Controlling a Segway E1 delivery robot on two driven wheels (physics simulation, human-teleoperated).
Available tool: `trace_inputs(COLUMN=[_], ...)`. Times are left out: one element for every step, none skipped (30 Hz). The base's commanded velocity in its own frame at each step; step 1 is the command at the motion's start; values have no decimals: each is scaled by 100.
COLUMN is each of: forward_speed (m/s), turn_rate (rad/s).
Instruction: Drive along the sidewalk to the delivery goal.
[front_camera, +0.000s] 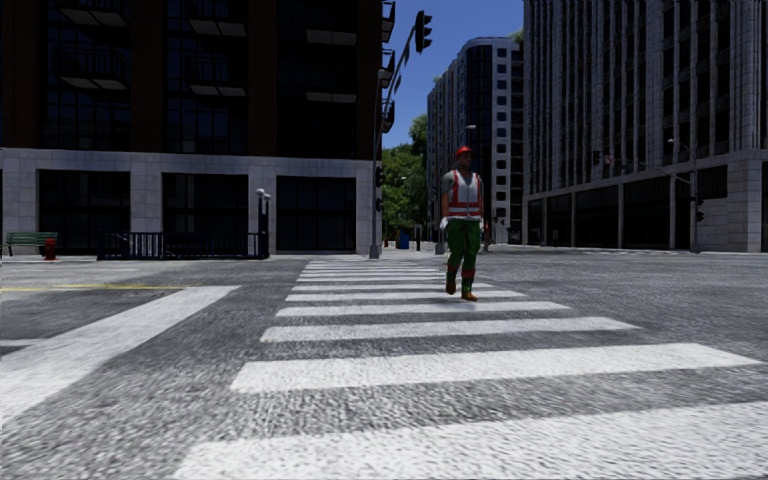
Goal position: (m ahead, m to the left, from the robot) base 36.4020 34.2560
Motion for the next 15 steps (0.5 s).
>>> trace_inputs(forward_speed=[171,171,171,172,174,174,175,176,177,177,177,177,177,177,178], turn_rate=[2,2,0,0,0,0,1,8,22,22,27,29,29,29,26])
